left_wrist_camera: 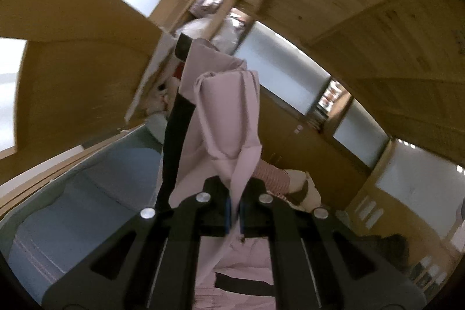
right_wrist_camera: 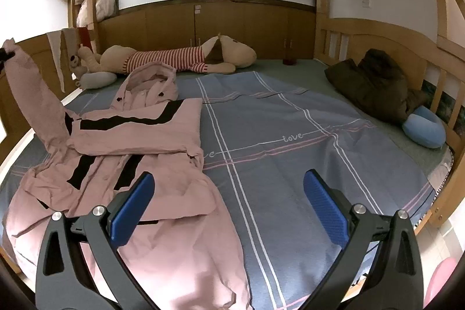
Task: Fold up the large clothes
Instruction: 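Lift the sleeve with the left tool toward the jacket front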
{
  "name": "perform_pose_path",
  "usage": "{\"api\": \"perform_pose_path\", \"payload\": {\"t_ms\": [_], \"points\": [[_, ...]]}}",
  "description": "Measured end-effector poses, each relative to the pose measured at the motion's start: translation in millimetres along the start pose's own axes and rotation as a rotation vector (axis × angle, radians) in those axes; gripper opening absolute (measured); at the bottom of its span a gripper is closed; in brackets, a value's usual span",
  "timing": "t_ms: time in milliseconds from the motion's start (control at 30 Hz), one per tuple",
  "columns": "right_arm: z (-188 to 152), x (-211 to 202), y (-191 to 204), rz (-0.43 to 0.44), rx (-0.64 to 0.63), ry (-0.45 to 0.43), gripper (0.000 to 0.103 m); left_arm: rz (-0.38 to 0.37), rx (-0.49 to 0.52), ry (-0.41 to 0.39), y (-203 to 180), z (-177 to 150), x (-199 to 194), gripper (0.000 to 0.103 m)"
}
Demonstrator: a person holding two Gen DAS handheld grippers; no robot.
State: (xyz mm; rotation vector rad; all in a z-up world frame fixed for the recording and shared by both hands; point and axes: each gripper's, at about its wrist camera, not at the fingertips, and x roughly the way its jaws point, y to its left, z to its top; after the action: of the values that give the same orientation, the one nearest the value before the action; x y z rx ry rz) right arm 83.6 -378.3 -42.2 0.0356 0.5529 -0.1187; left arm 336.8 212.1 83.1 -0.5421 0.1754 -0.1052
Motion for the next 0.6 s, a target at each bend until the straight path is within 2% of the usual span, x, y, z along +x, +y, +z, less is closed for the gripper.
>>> {"api": "perform_pose_path", "payload": {"t_ms": [133, 333, 600], "points": [[-0.6, -1.5, -3.5, 0.006, -0.005, -0.007, 0.102, -0.027, 0.052, 0.029, -32.2, -12.1, 9.6, 0.003], [-2.5, -6.4, -6.7, 0.031, -0.017, -0.013, 0.102, -0.022, 0.171, 0.067, -73.3, -40.4, 23.9, 0.003], [-7.3, -9.4, -9.4, 0.024, -0.058, -0.001, 0.102, -0.027, 0.328, 0.121, -122.5, -77.8, 42.3, 0.003]]}}
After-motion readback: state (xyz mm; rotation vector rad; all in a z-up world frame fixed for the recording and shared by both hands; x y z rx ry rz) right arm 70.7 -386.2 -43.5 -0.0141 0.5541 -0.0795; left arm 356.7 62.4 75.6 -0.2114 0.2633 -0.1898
